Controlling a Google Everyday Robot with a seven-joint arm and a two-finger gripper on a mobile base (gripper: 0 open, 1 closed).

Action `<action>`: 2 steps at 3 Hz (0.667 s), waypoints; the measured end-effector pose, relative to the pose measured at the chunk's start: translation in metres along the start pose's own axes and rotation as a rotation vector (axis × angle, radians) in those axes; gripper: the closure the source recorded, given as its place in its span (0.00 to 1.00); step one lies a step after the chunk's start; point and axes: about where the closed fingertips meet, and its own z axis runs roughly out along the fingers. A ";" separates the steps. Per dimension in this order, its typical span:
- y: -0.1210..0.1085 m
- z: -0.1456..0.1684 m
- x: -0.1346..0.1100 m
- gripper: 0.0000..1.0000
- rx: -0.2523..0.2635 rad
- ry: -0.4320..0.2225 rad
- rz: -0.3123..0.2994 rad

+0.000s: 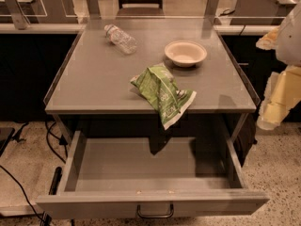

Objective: Place green jalapeno chip bag into top drawer

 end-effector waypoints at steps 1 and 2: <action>0.000 0.000 0.000 0.00 0.000 0.000 0.000; -0.009 0.005 -0.007 0.00 0.016 -0.040 0.023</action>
Offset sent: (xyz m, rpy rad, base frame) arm 0.0318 0.0124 -0.0075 0.1131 -0.0438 -0.0416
